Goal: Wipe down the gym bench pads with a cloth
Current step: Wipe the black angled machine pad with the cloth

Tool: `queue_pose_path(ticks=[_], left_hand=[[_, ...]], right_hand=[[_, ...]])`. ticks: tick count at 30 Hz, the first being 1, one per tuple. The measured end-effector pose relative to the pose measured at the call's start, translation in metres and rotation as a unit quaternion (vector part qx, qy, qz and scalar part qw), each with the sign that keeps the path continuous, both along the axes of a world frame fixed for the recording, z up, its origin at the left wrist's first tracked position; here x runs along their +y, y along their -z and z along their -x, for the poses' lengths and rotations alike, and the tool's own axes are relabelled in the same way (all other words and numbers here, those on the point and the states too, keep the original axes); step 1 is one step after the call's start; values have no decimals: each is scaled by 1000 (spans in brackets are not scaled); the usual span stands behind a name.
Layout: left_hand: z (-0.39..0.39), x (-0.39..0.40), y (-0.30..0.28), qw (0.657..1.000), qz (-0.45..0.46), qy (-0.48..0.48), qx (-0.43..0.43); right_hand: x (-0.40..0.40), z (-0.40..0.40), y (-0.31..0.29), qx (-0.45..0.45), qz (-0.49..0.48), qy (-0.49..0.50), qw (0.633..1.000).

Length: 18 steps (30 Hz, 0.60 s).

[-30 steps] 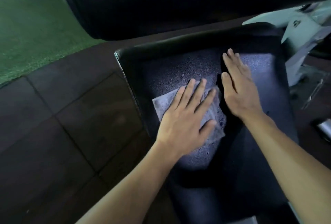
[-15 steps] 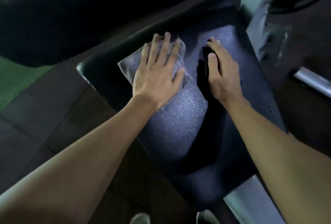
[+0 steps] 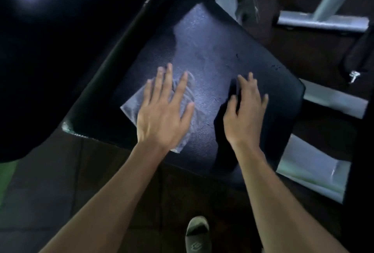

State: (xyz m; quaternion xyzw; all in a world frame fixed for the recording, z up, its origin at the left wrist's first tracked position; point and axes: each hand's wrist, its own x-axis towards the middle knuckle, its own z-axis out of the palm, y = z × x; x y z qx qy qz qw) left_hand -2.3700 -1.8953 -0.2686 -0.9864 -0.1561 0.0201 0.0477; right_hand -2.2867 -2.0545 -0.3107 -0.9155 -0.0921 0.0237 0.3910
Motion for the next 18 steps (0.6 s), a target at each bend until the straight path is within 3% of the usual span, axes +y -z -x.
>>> queue_pose_path(ticks=[4,8,13,16,18], left_hand=[[-38,-15,4,999,-4,-19,-42],[-75,-34,17,993,-6,115,10],[-37,-49,25,968,0,232,90],[-28,-54,12,954,114,256,101],[-35,-38,-3,948,219,226,45]], right_hand=[[-36,38,20,26,65,51,996],[-47,51,41,17,78,56,995],[-51,51,44,20,33,53,998],[-53,50,35,57,-49,87,993],[-45,51,17,45,-73,115,990]])
